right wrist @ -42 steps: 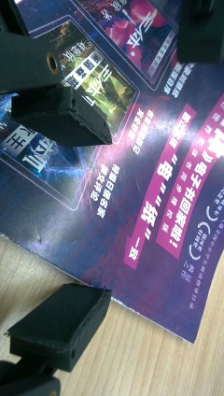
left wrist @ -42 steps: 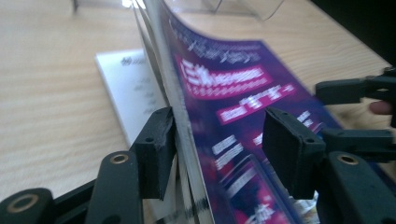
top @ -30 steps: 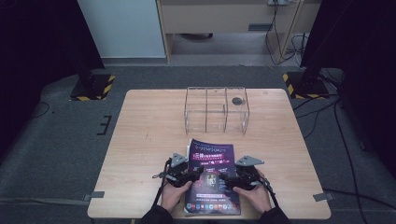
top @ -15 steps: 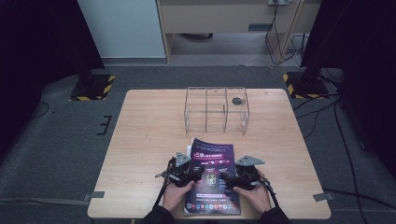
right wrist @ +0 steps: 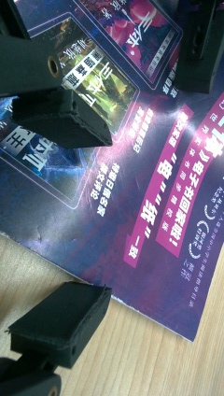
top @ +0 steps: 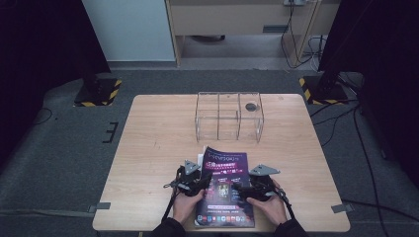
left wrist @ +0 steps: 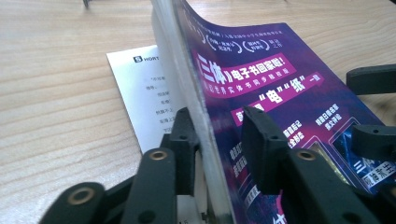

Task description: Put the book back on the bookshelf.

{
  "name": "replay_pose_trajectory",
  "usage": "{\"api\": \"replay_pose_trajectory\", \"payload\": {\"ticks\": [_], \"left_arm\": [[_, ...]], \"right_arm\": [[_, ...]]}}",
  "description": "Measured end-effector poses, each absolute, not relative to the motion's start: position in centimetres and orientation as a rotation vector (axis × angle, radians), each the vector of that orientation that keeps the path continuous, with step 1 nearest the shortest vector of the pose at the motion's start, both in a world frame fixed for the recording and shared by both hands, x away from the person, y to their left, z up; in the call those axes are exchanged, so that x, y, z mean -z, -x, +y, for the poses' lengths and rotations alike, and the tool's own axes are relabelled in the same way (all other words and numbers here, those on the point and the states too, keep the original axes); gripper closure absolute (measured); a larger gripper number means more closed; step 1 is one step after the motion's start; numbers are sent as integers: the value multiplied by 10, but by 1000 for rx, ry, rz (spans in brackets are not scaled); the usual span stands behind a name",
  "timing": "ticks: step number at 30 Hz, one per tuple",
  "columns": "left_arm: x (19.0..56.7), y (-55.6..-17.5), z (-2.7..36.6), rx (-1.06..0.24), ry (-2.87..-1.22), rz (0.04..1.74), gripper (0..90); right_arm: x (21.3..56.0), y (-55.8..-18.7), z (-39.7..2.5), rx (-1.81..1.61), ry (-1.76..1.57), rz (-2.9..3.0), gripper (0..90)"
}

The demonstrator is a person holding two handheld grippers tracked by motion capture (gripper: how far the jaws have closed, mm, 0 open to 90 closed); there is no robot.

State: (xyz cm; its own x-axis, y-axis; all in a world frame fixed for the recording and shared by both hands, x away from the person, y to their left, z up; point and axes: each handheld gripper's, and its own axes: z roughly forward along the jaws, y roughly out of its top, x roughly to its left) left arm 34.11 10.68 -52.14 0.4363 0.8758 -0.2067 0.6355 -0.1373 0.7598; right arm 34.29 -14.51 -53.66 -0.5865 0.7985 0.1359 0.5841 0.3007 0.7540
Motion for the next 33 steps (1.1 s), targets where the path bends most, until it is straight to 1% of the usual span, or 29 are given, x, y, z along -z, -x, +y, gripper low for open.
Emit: {"api": "replay_pose_trajectory", "payload": {"ticks": [3, 8, 10, 18, 33], "left_arm": [[519, -340, 106, -386, -1868, 1271, 714], [513, -337, 107, -374, -1847, 1240, 792], [510, -335, 107, -381, -1844, 1225, 810], [498, -326, 104, -394, -1809, 1166, 831], [477, -313, 104, -406, -1757, 1085, 835]], "right_arm": [[537, -343, -145, -1164, -1262, 2302, 230], [537, -344, -147, -1174, -1261, 2309, 227], [537, -345, -149, -1203, -1282, 2304, 220], [531, -345, -159, -1263, -1291, 2266, 193], [522, -348, -171, -1379, -1299, 2223, 185]]}}
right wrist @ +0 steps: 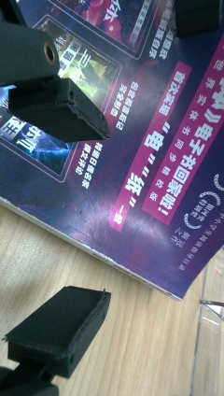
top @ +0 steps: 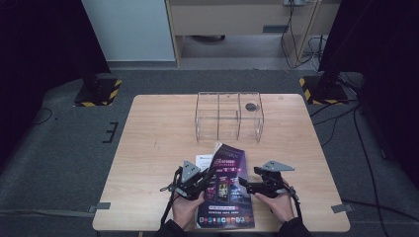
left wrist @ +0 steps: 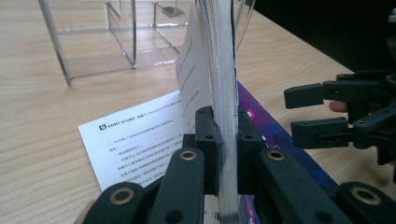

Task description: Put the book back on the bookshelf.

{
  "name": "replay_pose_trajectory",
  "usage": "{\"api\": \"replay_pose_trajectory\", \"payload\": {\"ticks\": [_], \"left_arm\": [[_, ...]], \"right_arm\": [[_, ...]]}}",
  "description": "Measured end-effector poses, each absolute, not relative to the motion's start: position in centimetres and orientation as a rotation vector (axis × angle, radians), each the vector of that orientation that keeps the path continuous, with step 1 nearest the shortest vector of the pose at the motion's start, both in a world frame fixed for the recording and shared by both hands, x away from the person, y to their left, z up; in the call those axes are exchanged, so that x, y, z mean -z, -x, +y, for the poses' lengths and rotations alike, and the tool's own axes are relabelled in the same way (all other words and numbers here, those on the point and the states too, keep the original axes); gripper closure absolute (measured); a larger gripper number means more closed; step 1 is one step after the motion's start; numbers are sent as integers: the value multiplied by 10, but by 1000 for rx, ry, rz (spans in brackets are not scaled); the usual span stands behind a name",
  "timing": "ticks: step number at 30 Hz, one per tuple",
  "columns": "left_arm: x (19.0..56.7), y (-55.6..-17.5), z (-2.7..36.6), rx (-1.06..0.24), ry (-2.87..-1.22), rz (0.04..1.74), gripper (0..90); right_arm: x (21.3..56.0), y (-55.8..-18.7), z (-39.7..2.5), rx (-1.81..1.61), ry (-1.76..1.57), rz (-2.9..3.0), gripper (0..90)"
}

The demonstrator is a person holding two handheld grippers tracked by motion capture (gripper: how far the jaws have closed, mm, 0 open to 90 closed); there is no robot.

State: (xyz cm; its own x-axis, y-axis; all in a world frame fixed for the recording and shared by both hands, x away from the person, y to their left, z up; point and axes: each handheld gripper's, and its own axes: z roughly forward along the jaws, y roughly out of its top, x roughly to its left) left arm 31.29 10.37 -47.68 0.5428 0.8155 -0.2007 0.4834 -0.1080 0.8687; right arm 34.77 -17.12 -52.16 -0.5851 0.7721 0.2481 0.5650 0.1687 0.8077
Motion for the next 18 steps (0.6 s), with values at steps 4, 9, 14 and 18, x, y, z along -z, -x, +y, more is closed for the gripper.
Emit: {"api": "replay_pose_trajectory", "payload": {"ticks": [4, 9, 14, 18], "left_arm": [[469, -310, 105, -410, -1737, 1060, 836], [460, -305, 106, -403, -1706, 1033, 836], [455, -302, 107, -403, -1684, 1007, 836], [452, -299, 108, -406, -1677, 984, 836]], "right_arm": [[519, -348, -173, -1406, -1301, 2217, 181], [517, -349, -175, -1444, -1301, 2211, 173], [519, -350, -173, -1490, -1312, 2229, 169], [521, -350, -170, -1528, -1313, 2252, 169]]}}
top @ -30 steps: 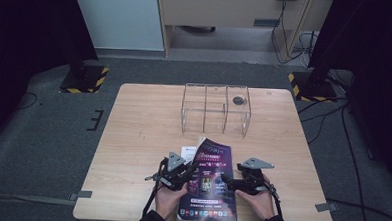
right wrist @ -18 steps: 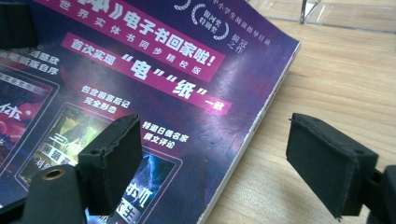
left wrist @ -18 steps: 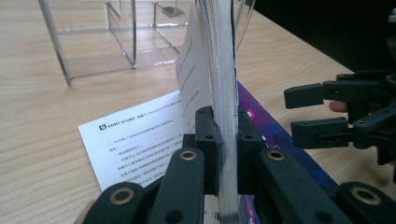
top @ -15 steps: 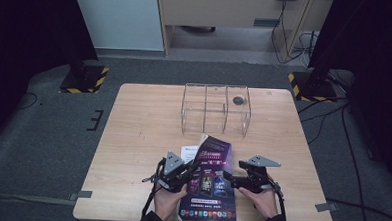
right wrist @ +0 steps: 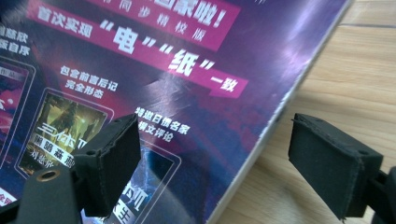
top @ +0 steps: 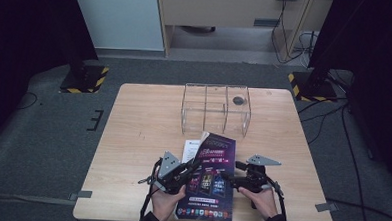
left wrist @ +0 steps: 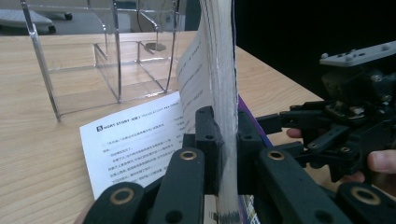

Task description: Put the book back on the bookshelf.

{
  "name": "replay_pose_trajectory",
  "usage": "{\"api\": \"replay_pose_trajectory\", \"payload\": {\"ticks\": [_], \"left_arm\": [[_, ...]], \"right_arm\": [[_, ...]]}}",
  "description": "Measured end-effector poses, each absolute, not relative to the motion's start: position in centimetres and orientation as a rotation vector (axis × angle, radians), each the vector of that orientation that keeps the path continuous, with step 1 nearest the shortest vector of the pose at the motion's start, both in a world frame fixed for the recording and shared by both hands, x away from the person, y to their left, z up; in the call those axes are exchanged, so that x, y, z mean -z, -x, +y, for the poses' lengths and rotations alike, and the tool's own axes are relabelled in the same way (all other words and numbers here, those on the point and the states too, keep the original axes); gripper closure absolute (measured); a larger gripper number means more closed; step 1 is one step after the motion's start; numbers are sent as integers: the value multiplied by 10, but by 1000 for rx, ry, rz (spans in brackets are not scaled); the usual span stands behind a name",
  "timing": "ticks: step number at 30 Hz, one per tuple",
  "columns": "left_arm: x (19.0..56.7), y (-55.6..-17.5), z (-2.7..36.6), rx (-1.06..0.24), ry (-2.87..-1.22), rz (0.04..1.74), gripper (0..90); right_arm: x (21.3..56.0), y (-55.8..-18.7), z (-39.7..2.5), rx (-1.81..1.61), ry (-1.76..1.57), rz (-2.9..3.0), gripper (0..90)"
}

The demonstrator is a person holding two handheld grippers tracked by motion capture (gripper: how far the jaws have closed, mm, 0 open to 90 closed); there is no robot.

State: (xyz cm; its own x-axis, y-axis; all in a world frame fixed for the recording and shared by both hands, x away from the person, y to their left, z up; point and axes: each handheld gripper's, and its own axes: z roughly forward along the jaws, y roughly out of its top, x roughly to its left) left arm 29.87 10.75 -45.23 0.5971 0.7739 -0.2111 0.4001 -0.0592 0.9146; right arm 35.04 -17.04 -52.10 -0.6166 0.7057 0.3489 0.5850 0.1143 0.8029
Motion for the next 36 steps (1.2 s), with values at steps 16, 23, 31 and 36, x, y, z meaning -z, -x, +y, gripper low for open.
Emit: {"api": "replay_pose_trajectory", "payload": {"ticks": [16, 23, 31, 36], "left_arm": [[444, -291, 108, -391, -1654, 933, 836], [445, -292, 110, -386, -1647, 936, 836], [448, -295, 113, -377, -1632, 960, 835], [451, -296, 111, -378, -1639, 967, 834]], "right_arm": [[528, -352, -160, -1742, -1274, 2352, 170], [526, -351, -160, -1761, -1283, 2349, 242], [515, -346, -162, -1859, -1232, 2319, 310], [512, -345, -163, -1834, -1235, 2309, 398]]}}
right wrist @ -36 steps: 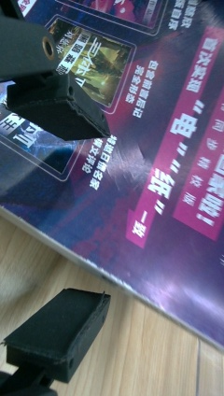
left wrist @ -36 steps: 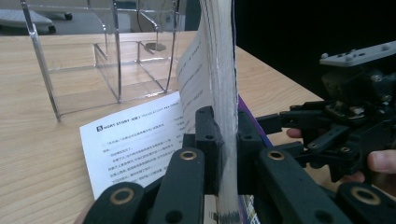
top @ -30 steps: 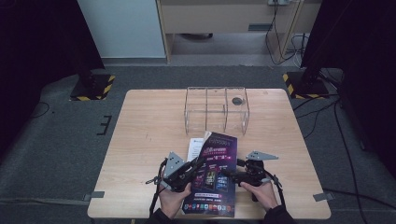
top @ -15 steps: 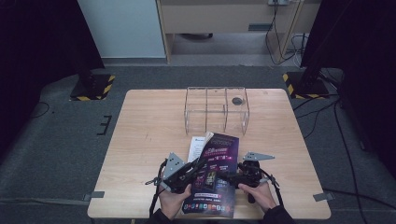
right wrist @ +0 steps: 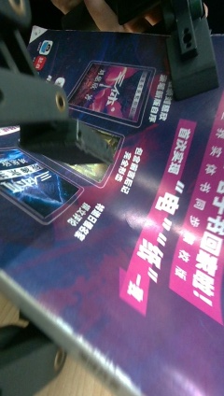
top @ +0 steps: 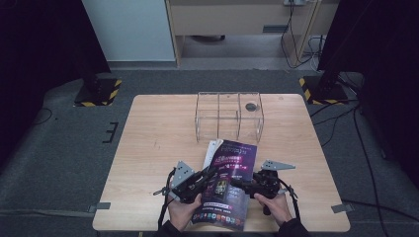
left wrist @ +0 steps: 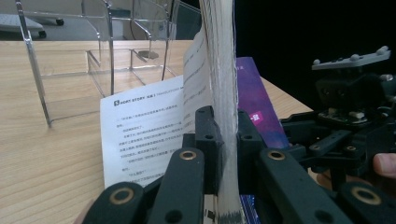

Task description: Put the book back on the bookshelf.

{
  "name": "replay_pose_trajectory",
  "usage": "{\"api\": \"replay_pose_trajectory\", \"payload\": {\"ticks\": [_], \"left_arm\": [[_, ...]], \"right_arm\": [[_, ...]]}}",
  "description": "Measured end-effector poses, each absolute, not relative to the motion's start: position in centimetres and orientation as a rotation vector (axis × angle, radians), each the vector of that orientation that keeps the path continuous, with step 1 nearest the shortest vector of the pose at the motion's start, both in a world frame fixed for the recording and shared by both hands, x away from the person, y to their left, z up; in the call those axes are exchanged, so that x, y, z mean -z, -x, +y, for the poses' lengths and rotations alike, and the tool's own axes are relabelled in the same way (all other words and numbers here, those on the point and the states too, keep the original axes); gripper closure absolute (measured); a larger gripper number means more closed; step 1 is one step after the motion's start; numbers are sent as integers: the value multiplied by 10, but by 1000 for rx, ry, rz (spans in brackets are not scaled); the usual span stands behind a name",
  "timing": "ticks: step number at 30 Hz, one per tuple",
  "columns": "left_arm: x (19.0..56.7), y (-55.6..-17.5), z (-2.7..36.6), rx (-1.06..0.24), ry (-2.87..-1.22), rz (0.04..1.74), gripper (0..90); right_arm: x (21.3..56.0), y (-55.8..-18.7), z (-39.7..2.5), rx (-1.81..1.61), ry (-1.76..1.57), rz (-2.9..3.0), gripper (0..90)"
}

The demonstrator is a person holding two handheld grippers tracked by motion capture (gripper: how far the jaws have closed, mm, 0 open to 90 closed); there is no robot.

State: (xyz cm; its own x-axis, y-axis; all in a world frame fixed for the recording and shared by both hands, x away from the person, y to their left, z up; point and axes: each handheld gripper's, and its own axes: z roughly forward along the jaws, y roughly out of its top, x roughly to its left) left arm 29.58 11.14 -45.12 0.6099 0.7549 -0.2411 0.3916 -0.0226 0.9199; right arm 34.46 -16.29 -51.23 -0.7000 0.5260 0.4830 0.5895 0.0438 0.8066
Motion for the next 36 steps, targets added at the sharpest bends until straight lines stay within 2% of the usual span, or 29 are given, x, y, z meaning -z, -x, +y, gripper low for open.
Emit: {"api": "replay_pose_trajectory", "payload": {"ticks": [6, 9, 22, 29, 36], "left_arm": [[455, -299, 115, -373, -1631, 1000, 834], [456, -301, 116, -373, -1635, 1010, 833], [466, -312, 126, -377, -1654, 1069, 807], [473, -318, 131, -361, -1669, 1112, 730], [476, -321, 135, -356, -1671, 1117, 609]], "right_arm": [[506, -341, -166, 1767, 1223, -2306, 600], [504, -340, -166, 1750, 1235, -2317, 641], [492, -333, -165, 1743, 1247, -2304, 735], [486, -332, -166, 1753, 1255, -2261, 770], [479, -329, -167, 1782, 1244, -2231, 803]]}}
